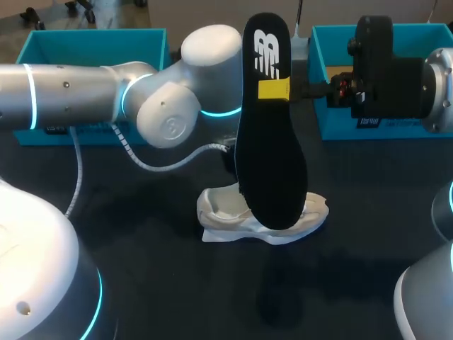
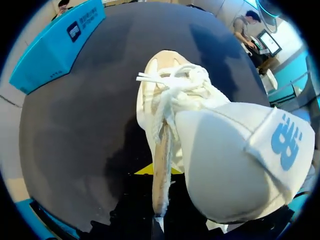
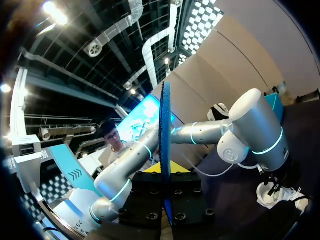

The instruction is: Take the shoe out of the shoebox, open the shoe tongue, remove and reinsert the insole, then place the shoe into the shoebox

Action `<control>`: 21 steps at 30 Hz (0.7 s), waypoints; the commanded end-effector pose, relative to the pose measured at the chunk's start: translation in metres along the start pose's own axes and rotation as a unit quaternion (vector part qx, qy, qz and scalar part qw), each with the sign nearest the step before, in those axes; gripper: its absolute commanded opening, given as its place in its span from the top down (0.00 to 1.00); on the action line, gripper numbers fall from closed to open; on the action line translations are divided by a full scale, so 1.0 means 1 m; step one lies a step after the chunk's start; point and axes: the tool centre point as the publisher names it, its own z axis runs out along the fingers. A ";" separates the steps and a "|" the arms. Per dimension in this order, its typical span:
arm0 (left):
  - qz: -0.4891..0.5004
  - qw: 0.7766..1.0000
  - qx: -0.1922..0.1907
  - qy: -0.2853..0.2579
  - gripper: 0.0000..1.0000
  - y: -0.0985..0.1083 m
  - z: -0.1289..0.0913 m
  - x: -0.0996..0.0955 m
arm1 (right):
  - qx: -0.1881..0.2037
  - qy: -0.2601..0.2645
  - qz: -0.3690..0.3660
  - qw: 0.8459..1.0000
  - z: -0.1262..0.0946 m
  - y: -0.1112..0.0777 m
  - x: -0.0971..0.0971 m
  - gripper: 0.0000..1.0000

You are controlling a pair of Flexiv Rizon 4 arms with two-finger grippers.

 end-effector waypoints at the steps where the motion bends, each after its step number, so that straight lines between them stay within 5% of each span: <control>1: 0.042 0.998 -0.022 0.038 1.00 -0.004 -0.008 -0.009 | -0.008 -0.005 0.000 1.000 0.006 -0.005 0.008 1.00; 12: 0.156 0.974 -0.011 0.164 1.00 -0.011 -0.022 -0.020 | -0.008 -0.005 0.000 1.000 0.006 -0.005 0.008 1.00; 21: 0.283 0.927 -0.018 0.247 1.00 -0.017 -0.036 -0.013 | -0.008 -0.005 0.000 1.000 0.006 -0.005 0.008 1.00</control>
